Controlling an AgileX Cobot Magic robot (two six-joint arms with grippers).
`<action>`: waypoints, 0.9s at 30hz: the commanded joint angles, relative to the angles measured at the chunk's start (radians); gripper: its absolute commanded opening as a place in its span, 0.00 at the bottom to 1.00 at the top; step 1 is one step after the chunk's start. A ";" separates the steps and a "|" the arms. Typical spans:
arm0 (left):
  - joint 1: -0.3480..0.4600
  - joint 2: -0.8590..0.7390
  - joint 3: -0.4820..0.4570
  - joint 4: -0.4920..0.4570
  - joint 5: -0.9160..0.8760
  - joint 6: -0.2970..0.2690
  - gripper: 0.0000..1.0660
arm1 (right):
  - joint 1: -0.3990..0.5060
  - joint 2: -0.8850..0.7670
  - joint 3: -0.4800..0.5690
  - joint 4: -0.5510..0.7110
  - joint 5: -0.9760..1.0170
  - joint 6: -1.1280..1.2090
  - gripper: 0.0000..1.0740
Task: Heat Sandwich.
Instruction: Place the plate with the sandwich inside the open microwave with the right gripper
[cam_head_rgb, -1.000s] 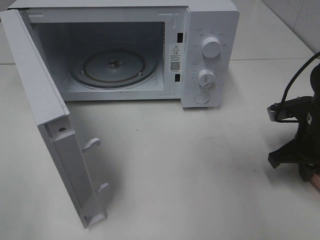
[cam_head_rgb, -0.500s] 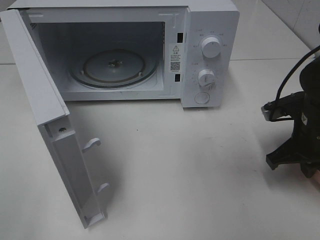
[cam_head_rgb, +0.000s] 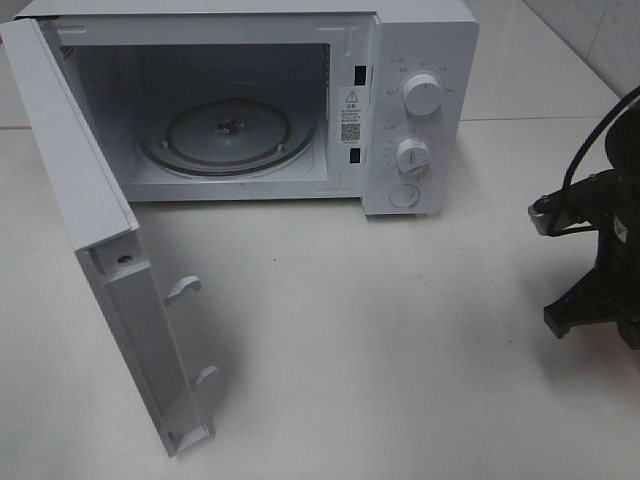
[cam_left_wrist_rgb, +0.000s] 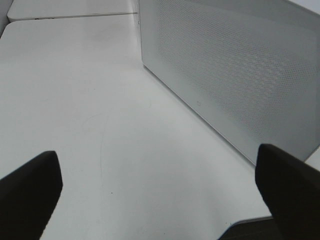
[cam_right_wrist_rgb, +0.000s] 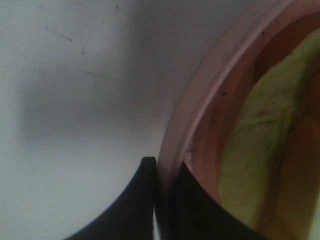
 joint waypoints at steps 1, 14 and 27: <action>-0.002 -0.024 0.002 -0.006 -0.015 -0.002 0.97 | 0.020 -0.027 0.002 -0.031 0.042 0.012 0.00; -0.002 -0.024 0.002 -0.006 -0.015 -0.002 0.97 | 0.069 -0.106 0.002 -0.033 0.108 0.007 0.00; -0.002 -0.024 0.002 -0.006 -0.015 -0.002 0.97 | 0.111 -0.173 0.003 -0.032 0.171 0.000 0.00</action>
